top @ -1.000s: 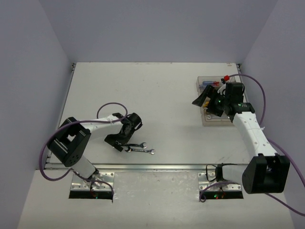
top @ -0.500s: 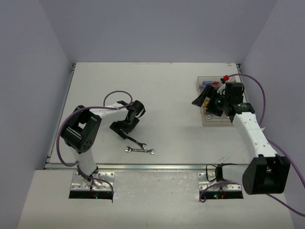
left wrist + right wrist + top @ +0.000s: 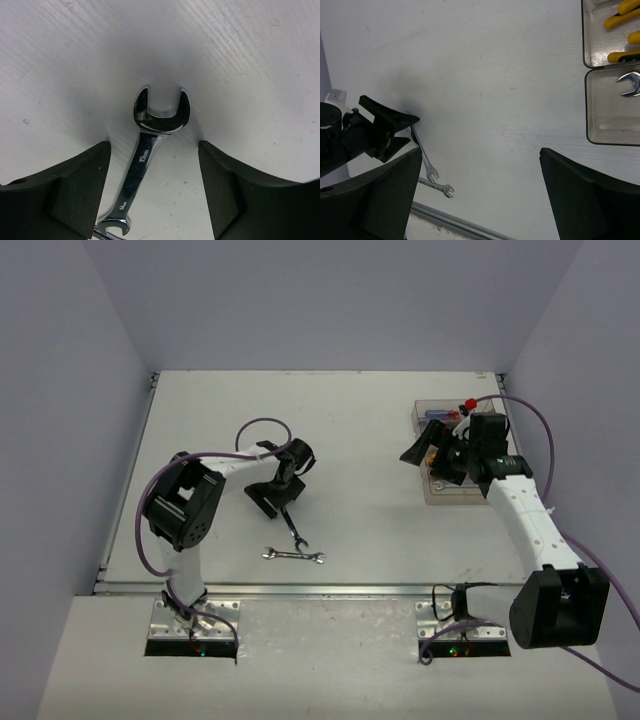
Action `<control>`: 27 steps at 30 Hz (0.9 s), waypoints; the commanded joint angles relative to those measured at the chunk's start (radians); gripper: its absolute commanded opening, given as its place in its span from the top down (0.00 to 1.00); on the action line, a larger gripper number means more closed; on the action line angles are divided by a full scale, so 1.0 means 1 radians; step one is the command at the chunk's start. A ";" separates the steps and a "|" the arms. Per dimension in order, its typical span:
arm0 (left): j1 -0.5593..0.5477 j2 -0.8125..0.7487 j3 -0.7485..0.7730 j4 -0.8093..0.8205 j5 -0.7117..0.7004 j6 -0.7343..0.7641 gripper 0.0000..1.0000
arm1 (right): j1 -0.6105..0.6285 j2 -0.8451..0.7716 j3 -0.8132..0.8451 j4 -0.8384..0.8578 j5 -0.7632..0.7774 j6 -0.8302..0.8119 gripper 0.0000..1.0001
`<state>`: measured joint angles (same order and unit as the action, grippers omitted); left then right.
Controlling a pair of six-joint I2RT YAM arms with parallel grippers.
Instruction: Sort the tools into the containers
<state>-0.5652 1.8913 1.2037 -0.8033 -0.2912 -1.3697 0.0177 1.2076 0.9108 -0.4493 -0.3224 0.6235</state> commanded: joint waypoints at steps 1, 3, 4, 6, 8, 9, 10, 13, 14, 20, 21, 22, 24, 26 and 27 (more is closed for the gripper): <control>-0.030 0.022 -0.079 0.031 0.077 0.020 0.32 | 0.006 -0.031 0.002 0.020 -0.012 -0.013 0.01; -0.038 0.022 -0.081 0.030 0.091 0.036 0.37 | 0.005 -0.039 0.001 0.019 -0.012 -0.012 0.01; -0.042 0.022 -0.081 0.030 0.096 0.043 0.38 | 0.005 -0.043 -0.001 0.020 -0.012 -0.011 0.01; -0.057 0.013 -0.084 0.030 0.102 0.050 0.42 | 0.005 -0.055 -0.003 0.017 -0.015 -0.010 0.01; -0.073 0.003 -0.094 0.027 0.103 0.052 0.42 | 0.007 -0.061 -0.001 0.009 -0.015 -0.013 0.01; -0.076 -0.003 -0.101 0.027 0.102 0.051 0.42 | 0.005 -0.066 -0.001 0.005 -0.014 -0.013 0.01; -0.079 -0.009 -0.107 0.027 0.101 0.048 0.42 | 0.005 -0.074 -0.004 0.006 -0.014 -0.014 0.01; -0.089 -0.013 -0.120 0.020 0.098 0.054 0.46 | 0.005 -0.096 -0.012 0.004 -0.015 -0.013 0.01; -0.092 -0.012 -0.125 0.015 0.094 0.055 0.46 | 0.005 -0.100 -0.014 0.004 -0.018 -0.013 0.01; -0.094 0.031 -0.136 0.006 0.064 0.077 0.52 | 0.005 -0.139 -0.030 0.005 -0.043 -0.006 0.01; -0.094 0.037 -0.132 0.007 0.062 0.079 0.59 | 0.005 -0.146 -0.031 0.008 -0.051 -0.004 0.01; -0.093 0.042 -0.130 0.011 0.061 0.081 0.65 | 0.005 -0.150 -0.032 0.009 -0.062 -0.003 0.01; -0.094 0.049 -0.132 0.020 0.060 0.084 0.74 | 0.006 -0.154 -0.032 0.011 -0.088 -0.004 0.01; -0.094 0.044 -0.142 0.027 0.058 0.083 0.92 | 0.008 -0.156 -0.034 0.021 -0.188 -0.025 0.01; -0.094 0.040 -0.152 0.035 0.054 0.084 0.97 | 0.011 -0.157 -0.036 0.023 -0.232 -0.045 0.01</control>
<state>-0.6436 1.8439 1.1289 -0.7765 -0.2294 -1.2879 0.0179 1.0730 0.8772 -0.4578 -0.3981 0.6227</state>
